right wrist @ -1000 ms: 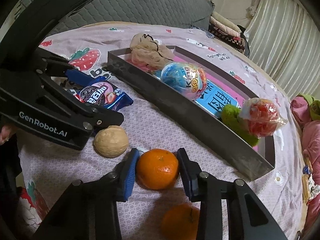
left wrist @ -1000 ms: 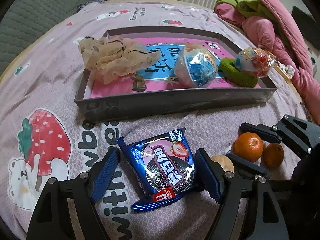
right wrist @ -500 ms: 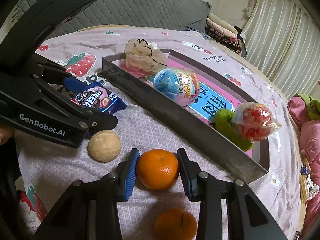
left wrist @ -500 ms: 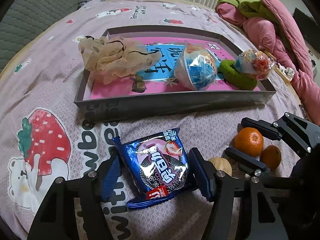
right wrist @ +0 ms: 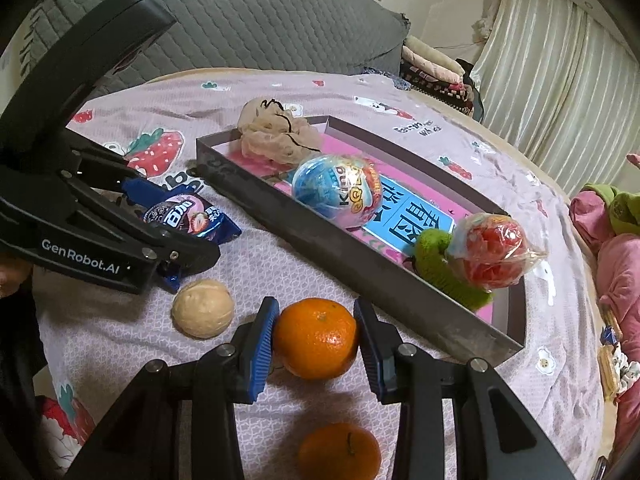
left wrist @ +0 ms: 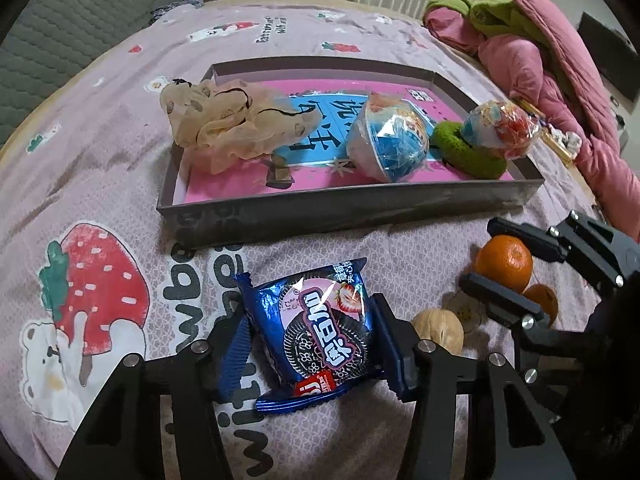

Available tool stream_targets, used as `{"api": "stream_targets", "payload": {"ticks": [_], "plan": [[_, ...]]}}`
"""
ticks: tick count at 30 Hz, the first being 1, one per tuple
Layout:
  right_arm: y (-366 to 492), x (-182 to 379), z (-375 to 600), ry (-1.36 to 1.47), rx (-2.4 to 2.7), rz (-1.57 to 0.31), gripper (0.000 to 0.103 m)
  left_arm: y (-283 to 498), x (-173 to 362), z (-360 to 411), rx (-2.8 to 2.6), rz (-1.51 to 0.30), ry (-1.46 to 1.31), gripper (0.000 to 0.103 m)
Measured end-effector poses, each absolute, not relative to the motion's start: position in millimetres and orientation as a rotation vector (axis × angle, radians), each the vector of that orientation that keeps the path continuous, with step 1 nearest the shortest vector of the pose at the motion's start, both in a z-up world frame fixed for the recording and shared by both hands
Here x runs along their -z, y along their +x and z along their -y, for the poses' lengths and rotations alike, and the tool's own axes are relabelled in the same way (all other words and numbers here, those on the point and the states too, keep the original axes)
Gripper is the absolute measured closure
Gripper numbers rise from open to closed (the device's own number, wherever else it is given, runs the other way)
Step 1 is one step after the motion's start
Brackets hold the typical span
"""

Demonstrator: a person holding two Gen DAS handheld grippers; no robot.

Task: Organize objects
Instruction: 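Grasp the blue cookie packet with left tool while right tool grasps an orange, then lift the cookie packet with left tool while right tool lifts the orange over the tray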

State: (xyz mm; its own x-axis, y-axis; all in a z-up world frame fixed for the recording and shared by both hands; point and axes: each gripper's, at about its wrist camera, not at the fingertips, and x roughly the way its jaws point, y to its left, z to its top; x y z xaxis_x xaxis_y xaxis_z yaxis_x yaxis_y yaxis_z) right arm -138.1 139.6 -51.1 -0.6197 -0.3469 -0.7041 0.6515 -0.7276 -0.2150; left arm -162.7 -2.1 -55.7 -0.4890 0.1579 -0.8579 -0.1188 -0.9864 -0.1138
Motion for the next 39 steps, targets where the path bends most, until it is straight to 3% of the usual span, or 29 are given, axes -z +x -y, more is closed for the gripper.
{"api": "stream_targets", "payload": {"ticks": [39], "plan": [[-149, 14, -151, 0.724, 2.446, -0.499, 0.064, -158, 10, 8, -2.718, 0.023, -1.235, 0.047]]}}
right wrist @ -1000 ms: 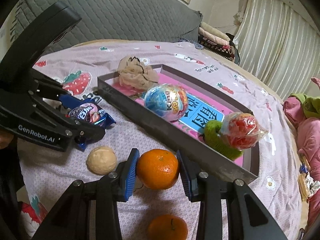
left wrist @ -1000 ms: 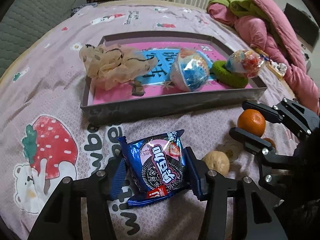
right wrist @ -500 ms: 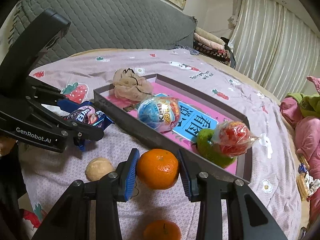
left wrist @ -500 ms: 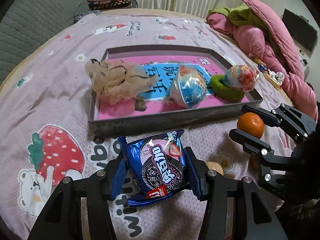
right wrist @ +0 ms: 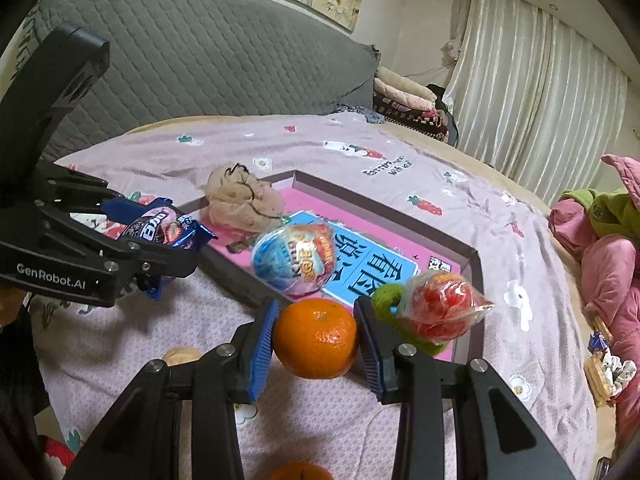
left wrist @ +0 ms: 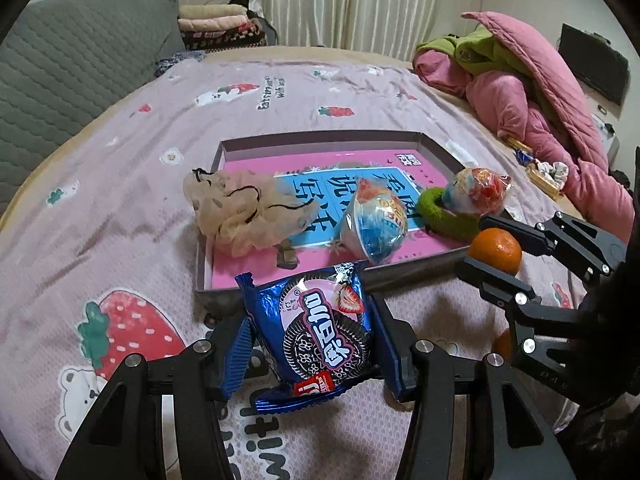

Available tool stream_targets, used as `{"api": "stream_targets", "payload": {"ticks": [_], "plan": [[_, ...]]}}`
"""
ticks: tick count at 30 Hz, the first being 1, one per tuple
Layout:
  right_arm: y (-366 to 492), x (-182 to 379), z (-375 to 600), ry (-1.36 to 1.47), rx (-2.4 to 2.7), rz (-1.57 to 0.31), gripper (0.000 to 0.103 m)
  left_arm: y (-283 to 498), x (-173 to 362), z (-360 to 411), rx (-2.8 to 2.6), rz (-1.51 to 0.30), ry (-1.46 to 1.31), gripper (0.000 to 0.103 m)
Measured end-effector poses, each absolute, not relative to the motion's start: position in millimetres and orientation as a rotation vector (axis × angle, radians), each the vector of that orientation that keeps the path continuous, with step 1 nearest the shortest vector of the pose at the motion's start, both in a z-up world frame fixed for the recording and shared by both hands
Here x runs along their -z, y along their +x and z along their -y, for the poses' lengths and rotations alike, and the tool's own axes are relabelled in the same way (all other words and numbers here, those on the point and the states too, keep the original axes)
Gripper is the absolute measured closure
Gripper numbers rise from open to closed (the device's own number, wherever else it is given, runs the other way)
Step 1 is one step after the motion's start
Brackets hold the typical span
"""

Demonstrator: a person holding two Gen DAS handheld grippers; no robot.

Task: Organize objects
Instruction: 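Lift the cookie packet with left tool while right tool lifts the orange over the tray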

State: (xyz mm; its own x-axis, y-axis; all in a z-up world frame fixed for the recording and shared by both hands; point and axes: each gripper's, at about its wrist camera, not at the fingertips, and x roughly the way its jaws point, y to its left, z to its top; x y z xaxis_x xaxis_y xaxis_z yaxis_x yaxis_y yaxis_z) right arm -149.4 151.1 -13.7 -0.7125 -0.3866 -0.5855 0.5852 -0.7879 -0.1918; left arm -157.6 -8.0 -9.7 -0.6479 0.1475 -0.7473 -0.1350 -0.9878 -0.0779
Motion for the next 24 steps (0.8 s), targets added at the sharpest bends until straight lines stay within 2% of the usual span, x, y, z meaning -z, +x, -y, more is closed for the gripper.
{"api": "stream_targets", "payload": {"ticks": [24], "plan": [[-165, -9, -154, 0.649, 2.515, -0.386, 0.064, -164, -3, 12, -2.794, 0.017, -1.111, 0.047]]}}
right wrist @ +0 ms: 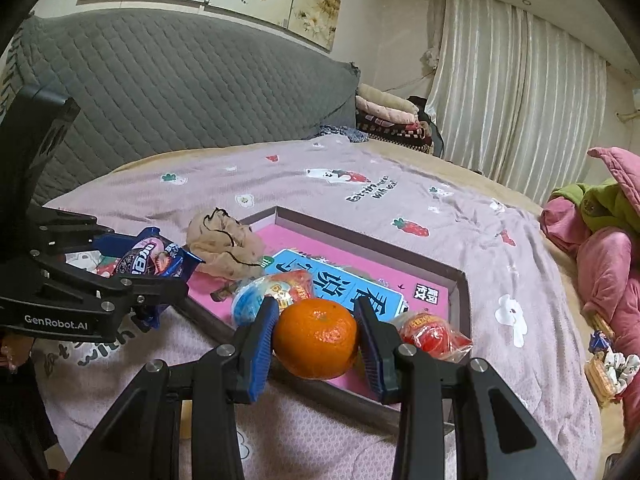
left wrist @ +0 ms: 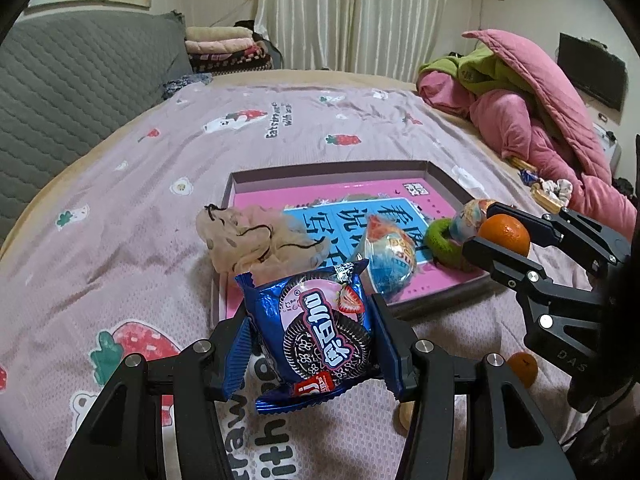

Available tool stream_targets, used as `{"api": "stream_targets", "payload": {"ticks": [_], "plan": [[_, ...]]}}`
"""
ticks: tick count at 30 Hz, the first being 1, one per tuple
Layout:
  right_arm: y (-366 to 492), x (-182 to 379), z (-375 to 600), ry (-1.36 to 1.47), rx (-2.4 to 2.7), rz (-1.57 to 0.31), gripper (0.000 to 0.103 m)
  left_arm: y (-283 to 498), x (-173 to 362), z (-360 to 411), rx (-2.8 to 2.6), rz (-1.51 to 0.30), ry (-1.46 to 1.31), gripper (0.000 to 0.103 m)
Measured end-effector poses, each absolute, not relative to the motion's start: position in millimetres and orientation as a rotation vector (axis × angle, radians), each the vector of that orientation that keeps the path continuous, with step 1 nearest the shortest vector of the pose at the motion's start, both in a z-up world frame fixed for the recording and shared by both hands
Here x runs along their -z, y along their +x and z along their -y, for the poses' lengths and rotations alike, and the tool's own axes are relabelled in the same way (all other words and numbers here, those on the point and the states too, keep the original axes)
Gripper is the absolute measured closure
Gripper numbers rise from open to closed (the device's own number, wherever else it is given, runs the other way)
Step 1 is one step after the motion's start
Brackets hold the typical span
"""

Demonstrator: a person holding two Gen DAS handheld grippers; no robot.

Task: Organize objects
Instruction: 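Lift the cookie packet with left tool while right tool lifts the orange over the tray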

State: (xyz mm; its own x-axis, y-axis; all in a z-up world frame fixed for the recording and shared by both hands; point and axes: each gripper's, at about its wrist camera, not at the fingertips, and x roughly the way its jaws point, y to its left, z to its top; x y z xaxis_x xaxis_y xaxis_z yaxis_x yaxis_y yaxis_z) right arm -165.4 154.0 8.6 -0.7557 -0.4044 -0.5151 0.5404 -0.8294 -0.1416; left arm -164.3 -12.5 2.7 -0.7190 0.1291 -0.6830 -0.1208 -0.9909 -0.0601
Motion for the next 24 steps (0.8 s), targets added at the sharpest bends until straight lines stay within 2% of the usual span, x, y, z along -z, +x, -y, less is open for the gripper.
{"api": "stream_targets", "payload": {"ticks": [24], "plan": [[-185, -24, -161, 0.579, 2.587, -0.266, 0.064, -180, -11, 17, -2.861, 0.045, -0.956, 0.047]]}}
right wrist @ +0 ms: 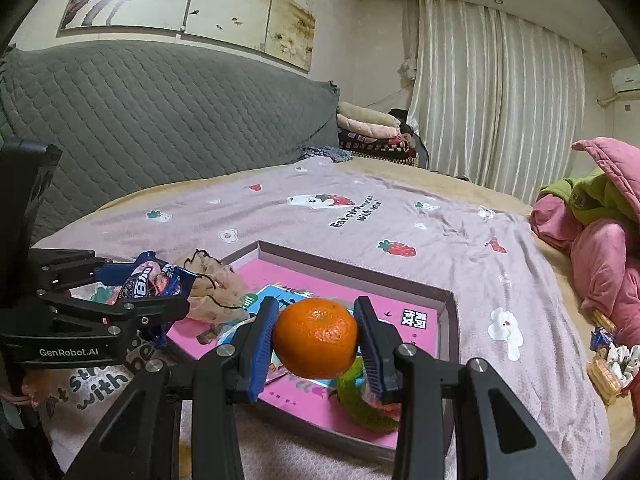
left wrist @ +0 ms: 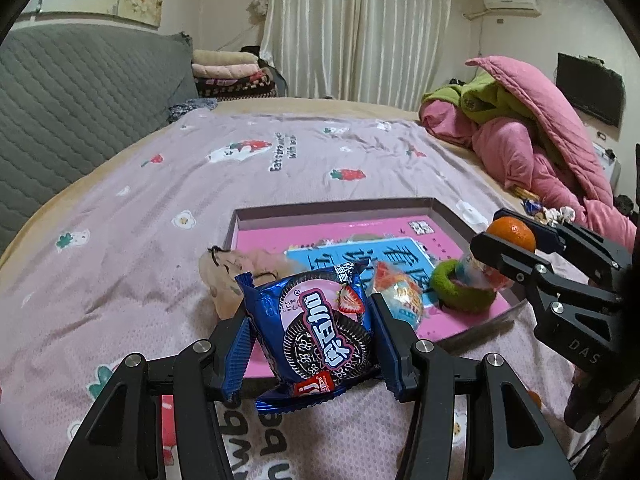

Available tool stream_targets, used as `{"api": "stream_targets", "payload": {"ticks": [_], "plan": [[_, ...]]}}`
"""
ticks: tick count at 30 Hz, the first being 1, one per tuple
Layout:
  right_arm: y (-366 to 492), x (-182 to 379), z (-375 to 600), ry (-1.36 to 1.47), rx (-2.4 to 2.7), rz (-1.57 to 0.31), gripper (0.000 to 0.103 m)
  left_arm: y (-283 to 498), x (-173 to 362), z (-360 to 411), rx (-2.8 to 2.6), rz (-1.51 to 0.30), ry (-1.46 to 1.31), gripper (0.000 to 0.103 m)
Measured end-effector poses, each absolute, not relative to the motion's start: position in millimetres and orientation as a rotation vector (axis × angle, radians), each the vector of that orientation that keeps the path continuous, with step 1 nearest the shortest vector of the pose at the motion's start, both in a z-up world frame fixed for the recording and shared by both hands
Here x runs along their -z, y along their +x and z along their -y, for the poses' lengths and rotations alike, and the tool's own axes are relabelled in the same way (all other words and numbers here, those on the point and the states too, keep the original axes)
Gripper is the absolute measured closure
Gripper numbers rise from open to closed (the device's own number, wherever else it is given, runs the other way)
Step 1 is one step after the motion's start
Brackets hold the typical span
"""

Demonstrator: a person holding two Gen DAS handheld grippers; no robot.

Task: Organize objects
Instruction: 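Lift the cookie packet with left tool while right tool lifts the orange over the tray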

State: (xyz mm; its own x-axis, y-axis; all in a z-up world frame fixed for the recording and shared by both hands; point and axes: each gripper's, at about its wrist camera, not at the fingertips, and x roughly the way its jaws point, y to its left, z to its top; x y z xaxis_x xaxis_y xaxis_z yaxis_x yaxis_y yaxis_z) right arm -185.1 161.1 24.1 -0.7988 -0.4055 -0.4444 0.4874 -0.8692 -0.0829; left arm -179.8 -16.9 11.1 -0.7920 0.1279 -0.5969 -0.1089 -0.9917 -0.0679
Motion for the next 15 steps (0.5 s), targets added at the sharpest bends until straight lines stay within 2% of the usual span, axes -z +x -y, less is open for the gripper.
{"api": "stream_targets", "payload": {"ticks": [8, 15], "plan": [[-190, -25, -162, 0.584, 2.592, -0.259, 0.064, -193, -15, 39, -2.865, 0.144, -0.969, 0.047], [-198, -23, -165, 0.62, 2.592, -0.244, 0.064, -204, -8, 47, -2.883, 0.148, -1.001, 0.047]]}}
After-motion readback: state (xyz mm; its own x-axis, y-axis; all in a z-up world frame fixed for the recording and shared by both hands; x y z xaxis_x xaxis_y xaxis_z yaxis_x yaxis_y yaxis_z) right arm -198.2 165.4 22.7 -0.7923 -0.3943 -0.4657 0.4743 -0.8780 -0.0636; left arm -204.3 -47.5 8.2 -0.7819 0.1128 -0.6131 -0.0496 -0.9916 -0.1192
